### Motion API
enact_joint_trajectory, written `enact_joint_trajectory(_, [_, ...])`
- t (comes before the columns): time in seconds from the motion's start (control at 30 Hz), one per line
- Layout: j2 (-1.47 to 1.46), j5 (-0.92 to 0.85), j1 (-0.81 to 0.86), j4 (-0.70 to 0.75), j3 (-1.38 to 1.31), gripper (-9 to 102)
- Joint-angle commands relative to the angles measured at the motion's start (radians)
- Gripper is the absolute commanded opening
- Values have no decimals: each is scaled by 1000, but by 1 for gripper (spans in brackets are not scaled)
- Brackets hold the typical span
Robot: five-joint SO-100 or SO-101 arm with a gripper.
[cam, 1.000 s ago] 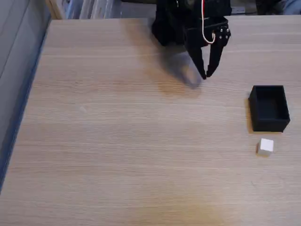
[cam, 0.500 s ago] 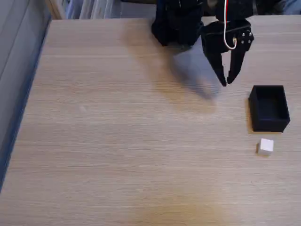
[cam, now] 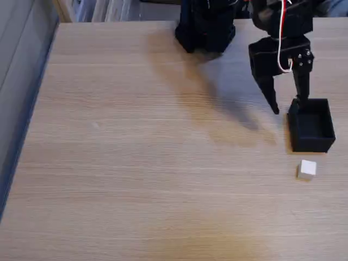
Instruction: Pick a white block and place it in the black box.
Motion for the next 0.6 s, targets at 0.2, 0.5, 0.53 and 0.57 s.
enact_joint_trajectory(0.2, [-146,52,-23,-21,-163,21])
enact_joint_trajectory(0.5, [-273,91,-23,-26,-255,21])
enact_joint_trajectory(0.53, [-287,97,-23,-26,-265,21])
enact_joint_trajectory(0.57, [-301,104,-23,-26,-279,21])
